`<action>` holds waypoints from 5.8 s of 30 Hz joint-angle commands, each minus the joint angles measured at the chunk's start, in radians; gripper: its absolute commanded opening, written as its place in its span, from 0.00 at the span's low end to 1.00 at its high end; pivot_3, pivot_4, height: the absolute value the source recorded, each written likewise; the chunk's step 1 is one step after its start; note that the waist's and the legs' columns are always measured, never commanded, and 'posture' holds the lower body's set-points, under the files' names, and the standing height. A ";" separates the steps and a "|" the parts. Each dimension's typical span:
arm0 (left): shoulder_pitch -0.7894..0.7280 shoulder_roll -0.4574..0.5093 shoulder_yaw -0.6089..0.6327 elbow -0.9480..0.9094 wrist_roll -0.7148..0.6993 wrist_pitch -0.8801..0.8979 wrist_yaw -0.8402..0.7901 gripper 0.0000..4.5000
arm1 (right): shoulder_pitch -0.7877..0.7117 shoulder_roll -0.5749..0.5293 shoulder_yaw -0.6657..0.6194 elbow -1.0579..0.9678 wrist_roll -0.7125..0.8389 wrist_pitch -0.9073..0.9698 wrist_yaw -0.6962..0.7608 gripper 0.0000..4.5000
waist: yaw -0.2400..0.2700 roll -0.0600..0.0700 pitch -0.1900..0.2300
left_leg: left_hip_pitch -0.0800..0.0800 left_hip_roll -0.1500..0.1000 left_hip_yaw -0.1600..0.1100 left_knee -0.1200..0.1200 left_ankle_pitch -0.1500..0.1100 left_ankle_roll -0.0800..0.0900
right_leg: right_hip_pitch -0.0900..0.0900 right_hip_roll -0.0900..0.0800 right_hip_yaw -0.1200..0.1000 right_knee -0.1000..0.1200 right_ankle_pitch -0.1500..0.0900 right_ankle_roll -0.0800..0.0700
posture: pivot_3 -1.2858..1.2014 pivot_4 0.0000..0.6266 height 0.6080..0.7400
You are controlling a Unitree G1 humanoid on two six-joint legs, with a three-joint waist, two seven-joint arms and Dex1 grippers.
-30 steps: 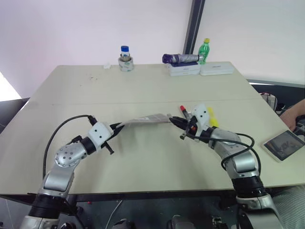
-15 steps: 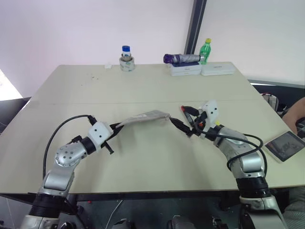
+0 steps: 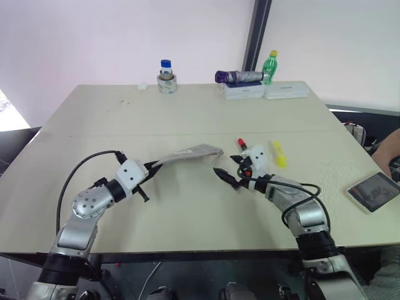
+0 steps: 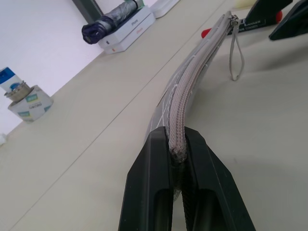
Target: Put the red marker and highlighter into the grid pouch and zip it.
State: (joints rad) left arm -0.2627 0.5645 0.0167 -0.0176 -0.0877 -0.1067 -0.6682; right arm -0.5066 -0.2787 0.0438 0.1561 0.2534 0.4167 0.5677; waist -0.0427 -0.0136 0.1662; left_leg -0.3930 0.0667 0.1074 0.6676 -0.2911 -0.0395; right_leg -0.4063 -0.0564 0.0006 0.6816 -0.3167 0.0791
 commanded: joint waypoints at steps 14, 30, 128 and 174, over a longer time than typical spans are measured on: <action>-0.002 0.008 0.027 -0.058 -0.009 0.001 0.013 0.00 | -0.123 0.171 -0.061 0.187 0.042 -0.064 -0.045 0.60 | -0.001 0.000 0.000 | 0.000 0.000 0.000 0.000 0.000 0.000 | 0.000 0.000 0.000 0.000 0.000 0.000 | 0.52 0.24 1.00; -0.010 -0.025 -0.058 -0.012 0.117 -0.036 0.063 0.00 | -0.048 -0.092 0.238 -0.127 -0.266 -0.038 0.020 0.00 | 0.000 0.000 0.000 | 0.000 0.000 0.000 0.000 -0.001 0.001 | -0.001 0.000 0.000 0.000 0.000 0.000 | 0.52 0.24 1.00; -0.028 -0.118 0.029 -0.006 -0.099 0.093 0.052 0.00 | -0.149 -0.109 0.011 0.036 -0.224 -0.210 0.053 0.01 | 0.002 -0.001 0.000 | 0.000 0.000 0.000 0.001 0.000 0.000 | 0.001 0.000 0.000 0.000 0.000 0.000 | 0.52 0.24 1.00; -0.053 -0.103 0.014 0.049 -0.058 0.062 0.049 0.00 | -0.199 -0.352 0.100 0.054 -0.268 -0.557 0.350 0.07 | -0.002 -0.001 0.000 | 0.000 0.000 0.000 0.000 0.000 0.000 | 0.000 0.000 0.000 -0.001 0.000 0.000 | 0.52 0.24 1.00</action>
State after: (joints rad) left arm -0.2927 0.4506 0.0185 0.0407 -0.1387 -0.0187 -0.6100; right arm -0.6997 -0.6269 0.1234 0.2587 0.0012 -0.0934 0.9001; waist -0.0449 -0.0146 0.1660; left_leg -0.3930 0.0665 0.1074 0.6673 -0.2909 -0.0398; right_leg -0.4063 -0.0565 0.0006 0.6806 -0.3167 0.0794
